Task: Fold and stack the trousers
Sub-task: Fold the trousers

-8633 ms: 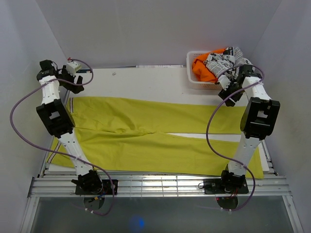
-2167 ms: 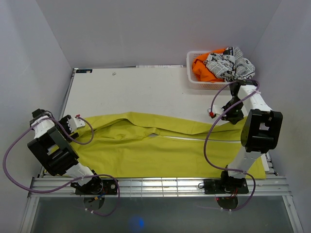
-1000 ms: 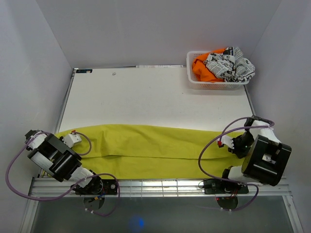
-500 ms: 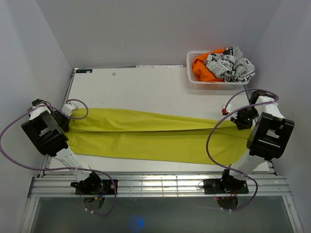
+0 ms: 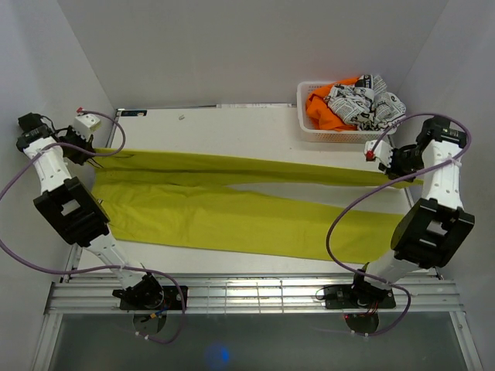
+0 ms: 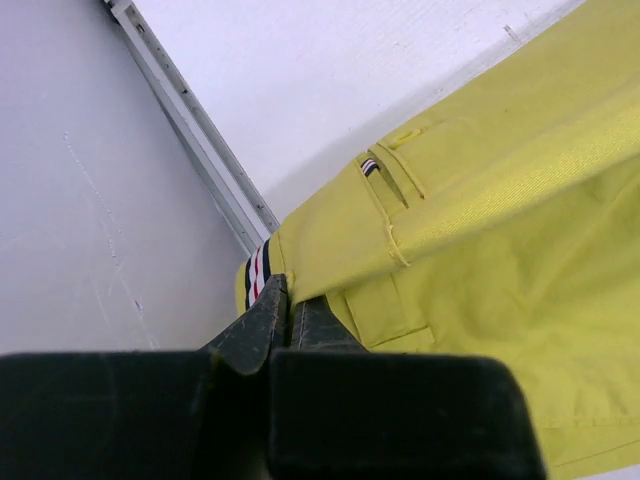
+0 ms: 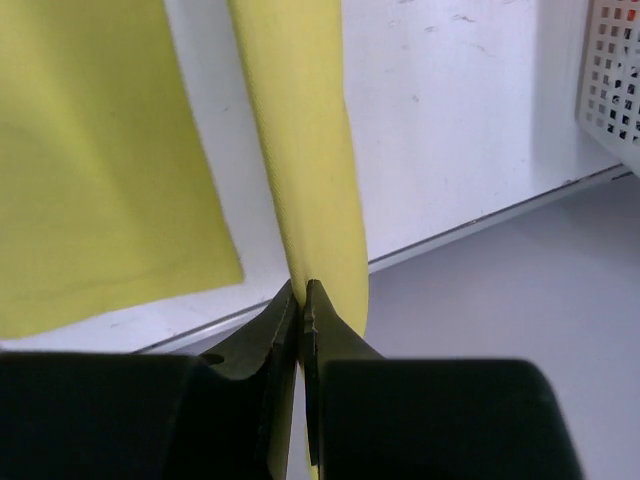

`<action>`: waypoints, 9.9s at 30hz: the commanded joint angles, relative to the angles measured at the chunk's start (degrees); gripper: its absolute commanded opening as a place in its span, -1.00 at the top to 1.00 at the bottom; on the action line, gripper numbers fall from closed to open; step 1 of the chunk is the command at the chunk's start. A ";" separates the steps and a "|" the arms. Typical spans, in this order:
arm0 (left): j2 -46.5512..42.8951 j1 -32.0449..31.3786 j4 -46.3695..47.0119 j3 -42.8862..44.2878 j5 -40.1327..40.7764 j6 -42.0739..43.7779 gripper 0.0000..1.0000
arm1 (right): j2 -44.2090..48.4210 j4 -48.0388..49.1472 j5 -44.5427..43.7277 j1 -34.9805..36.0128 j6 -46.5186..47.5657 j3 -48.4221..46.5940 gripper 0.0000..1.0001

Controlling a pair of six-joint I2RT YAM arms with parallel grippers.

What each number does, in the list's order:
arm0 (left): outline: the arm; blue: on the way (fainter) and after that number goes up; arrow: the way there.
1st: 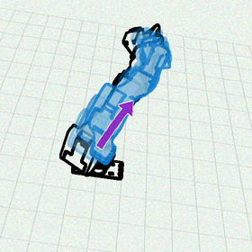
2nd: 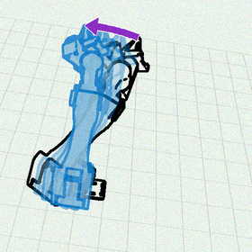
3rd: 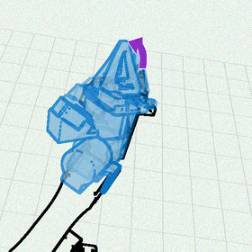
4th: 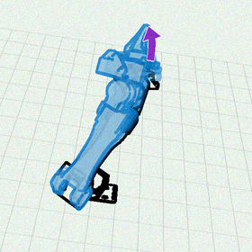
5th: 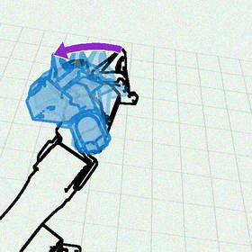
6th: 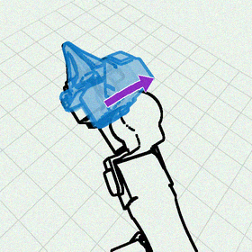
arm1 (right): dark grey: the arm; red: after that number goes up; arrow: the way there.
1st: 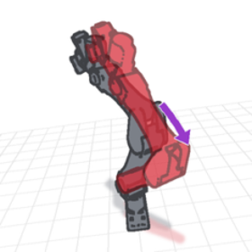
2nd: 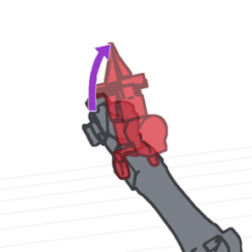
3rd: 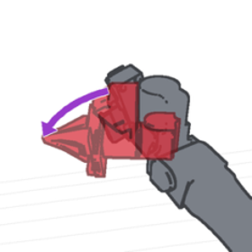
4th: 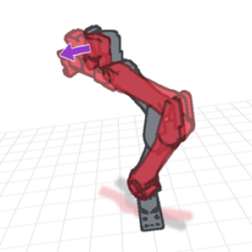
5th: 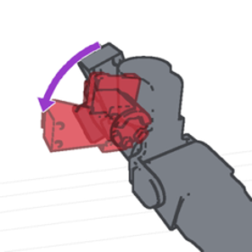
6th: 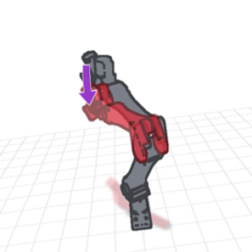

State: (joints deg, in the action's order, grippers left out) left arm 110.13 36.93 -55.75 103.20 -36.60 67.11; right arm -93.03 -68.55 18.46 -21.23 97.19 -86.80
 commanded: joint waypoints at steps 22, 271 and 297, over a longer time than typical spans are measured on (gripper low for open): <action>-3.87 13.79 18.13 -41.24 17.79 26.15 1.00 | 17.01 18.98 -16.09 -7.59 12.24 45.50 0.85; -3.43 -49.32 24.36 -18.75 32.38 -43.91 1.00 | 1.89 40.61 -13.10 74.67 -61.77 42.95 0.34; -21.44 -33.15 17.34 -36.47 20.34 -39.43 -0.96 | -0.21 29.18 -4.92 62.28 -65.28 23.78 -0.26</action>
State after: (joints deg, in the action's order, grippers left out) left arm 91.37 3.33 -34.44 72.23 -12.47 25.23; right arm -91.20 -34.46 9.72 41.34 33.41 -62.41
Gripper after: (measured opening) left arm 0.977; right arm 0.626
